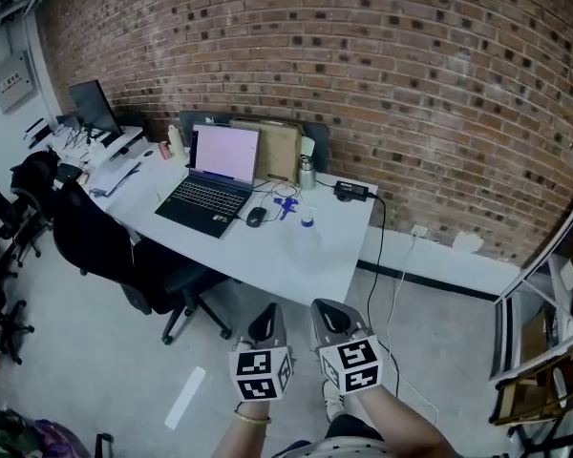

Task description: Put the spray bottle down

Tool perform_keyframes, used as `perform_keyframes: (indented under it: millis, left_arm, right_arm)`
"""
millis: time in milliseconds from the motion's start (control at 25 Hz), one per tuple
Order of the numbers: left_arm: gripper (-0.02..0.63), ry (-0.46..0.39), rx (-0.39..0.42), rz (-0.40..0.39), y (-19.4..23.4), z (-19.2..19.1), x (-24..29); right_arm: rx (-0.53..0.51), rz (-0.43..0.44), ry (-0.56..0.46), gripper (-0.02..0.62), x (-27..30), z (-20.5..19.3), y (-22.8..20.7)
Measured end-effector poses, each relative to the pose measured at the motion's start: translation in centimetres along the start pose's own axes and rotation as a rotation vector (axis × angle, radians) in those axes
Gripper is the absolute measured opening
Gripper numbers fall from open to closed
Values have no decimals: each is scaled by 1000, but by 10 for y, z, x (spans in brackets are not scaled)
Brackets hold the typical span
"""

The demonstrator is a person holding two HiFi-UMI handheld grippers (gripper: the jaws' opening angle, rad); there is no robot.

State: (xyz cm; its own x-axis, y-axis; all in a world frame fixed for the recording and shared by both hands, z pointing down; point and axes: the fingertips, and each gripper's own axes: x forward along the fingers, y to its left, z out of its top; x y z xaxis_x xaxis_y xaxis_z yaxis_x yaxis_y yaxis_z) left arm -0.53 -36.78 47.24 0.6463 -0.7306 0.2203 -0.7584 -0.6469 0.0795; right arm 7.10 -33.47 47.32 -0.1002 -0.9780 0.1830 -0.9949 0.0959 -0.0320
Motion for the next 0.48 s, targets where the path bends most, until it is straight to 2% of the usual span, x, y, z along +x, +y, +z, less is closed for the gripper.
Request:
perform_keyframes:
  millis: [480]
  left_arm:
    - [6, -6, 8, 5, 3, -2, -27]
  right_arm:
    - [-24, 4, -14, -2, -19, 4, 24]
